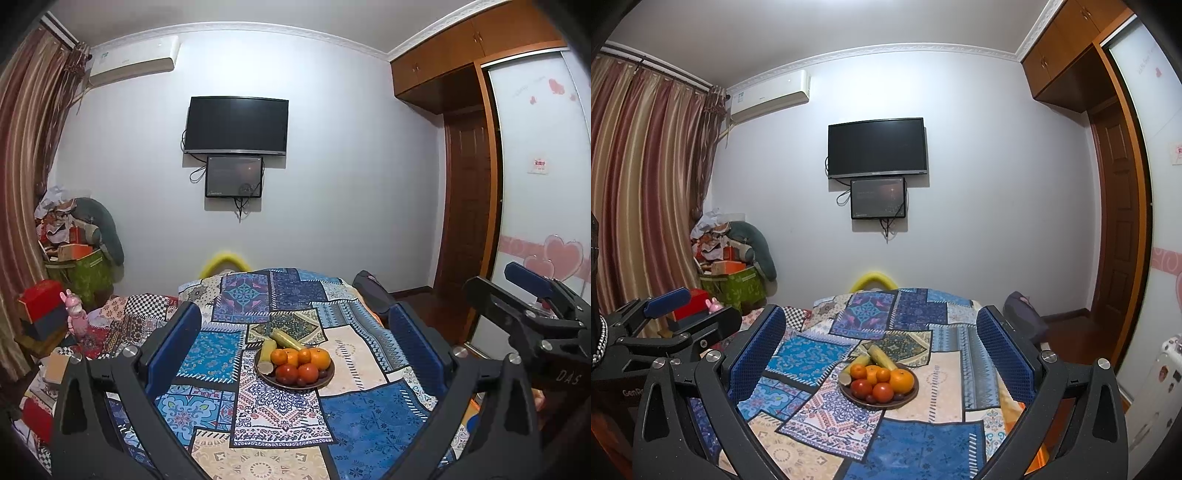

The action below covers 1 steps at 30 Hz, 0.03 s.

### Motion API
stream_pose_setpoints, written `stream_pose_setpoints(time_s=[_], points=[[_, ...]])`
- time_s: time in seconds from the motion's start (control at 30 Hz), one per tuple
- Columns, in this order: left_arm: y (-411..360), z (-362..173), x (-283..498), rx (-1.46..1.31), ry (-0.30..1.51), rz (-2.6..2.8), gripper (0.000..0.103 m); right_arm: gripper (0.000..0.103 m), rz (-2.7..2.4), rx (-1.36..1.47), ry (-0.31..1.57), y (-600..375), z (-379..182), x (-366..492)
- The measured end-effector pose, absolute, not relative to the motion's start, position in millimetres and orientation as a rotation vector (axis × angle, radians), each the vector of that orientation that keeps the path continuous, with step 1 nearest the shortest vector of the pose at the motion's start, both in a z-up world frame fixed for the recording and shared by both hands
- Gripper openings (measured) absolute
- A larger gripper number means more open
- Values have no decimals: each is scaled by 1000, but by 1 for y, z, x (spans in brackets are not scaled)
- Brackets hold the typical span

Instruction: Organize fruits

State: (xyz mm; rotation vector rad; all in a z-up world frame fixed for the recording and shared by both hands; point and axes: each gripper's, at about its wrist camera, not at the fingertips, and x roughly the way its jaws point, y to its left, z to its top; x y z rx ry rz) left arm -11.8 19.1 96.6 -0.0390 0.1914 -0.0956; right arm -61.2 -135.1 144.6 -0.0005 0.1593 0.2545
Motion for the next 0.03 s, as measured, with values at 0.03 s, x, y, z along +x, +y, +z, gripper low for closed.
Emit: stream_pose_setpoints(time_s=[0.03], points=[[20,96,-11,-41,194,-95,103,103,255,0,160,-135,145,-61]])
